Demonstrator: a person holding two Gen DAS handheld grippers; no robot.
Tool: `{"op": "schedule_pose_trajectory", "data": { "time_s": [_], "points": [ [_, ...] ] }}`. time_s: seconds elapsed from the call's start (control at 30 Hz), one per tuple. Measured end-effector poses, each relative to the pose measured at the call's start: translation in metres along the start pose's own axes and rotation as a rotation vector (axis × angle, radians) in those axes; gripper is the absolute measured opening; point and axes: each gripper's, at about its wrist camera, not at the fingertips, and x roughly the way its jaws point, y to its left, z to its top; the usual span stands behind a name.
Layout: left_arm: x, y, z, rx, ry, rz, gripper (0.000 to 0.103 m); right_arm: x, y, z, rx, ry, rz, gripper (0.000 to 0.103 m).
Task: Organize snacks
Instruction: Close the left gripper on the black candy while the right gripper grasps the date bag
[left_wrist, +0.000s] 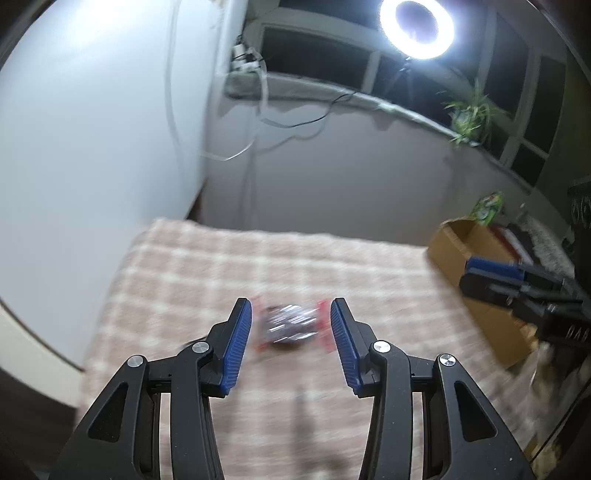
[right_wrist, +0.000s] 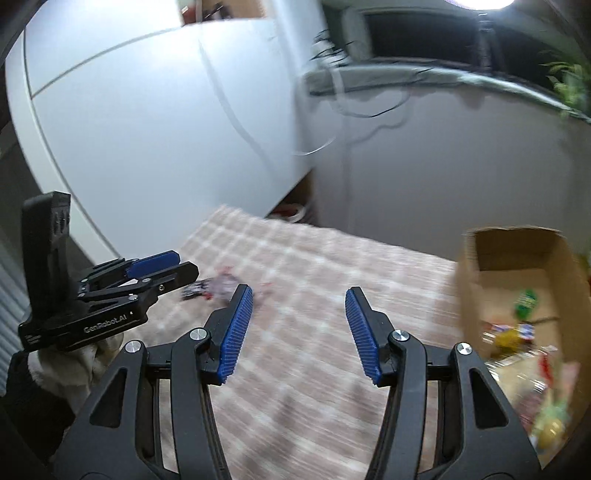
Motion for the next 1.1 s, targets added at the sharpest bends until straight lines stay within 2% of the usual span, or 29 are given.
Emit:
{"op": "schedule_pose_trajectory", "data": {
  "time_s": [0.07, 0.1, 0.13, 0.2, 0.3, 0.37, 0.57, 0.77, 0.8, 0.83, 0.87, 0.9, 0.93, 1.0, 1.03, 1.1],
  "points": [
    [0.002, 0.014, -0.006, 0.015, 0.023, 0.029, 0.048, 0.017, 0.015, 0.004, -0.067, 0.020, 0.023, 0.061],
    [0.002, 0.020, -0.010, 0.022, 0.032, 0.027, 0.050, 0.022, 0.020, 0.005, -0.094, 0.022, 0.022, 0.070],
    [0.004, 0.025, -0.013, 0.039, 0.047, 0.017, 0.050, 0.030, 0.029, 0.006, -0.144, 0.027, 0.022, 0.075],
    [0.008, 0.029, -0.018, 0.081, 0.077, 0.025, 0.050, 0.048, 0.046, 0.008, -0.245, 0.054, 0.038, 0.075],
    [0.020, 0.032, -0.024, 0.160, 0.118, 0.030, 0.051, 0.073, 0.063, 0.008, -0.335, 0.130, 0.078, 0.076],
    [0.028, 0.034, -0.025, 0.192, 0.140, 0.026, 0.052, 0.088, 0.069, 0.010, -0.374, 0.159, 0.073, 0.076],
    [0.049, 0.044, -0.023, 0.244, 0.185, 0.024, 0.052, 0.127, 0.072, 0.005, -0.451, 0.250, 0.043, 0.076],
    [0.063, 0.050, -0.020, 0.242, 0.207, -0.025, 0.052, 0.151, 0.070, 0.006, -0.465, 0.299, 0.054, 0.076],
    [0.064, 0.048, -0.020, 0.251, 0.207, -0.026, 0.052, 0.153, 0.071, 0.005, -0.467, 0.306, 0.058, 0.073],
    [0.064, 0.046, -0.021, 0.259, 0.205, -0.027, 0.051, 0.156, 0.072, 0.003, -0.471, 0.320, 0.061, 0.065],
    [0.064, 0.045, -0.021, 0.263, 0.203, -0.031, 0.046, 0.158, 0.072, 0.003, -0.474, 0.327, 0.058, 0.060],
    [0.064, 0.044, -0.021, 0.263, 0.202, -0.037, 0.042, 0.161, 0.072, 0.002, -0.474, 0.338, 0.057, 0.049],
    [0.064, 0.043, -0.021, 0.265, 0.200, -0.037, 0.039, 0.163, 0.072, 0.001, -0.467, 0.347, 0.060, 0.044],
    [0.062, 0.040, -0.021, 0.268, 0.192, -0.035, 0.026, 0.164, 0.071, 0.000, -0.453, 0.344, 0.062, 0.041],
    [0.062, 0.041, -0.022, 0.263, 0.190, -0.033, 0.026, 0.164, 0.071, 0.000, -0.448, 0.344, 0.066, 0.034],
    [0.060, 0.040, -0.023, 0.250, 0.185, -0.027, 0.026, 0.161, 0.071, -0.001, -0.436, 0.335, 0.064, 0.033]
  ]
}}
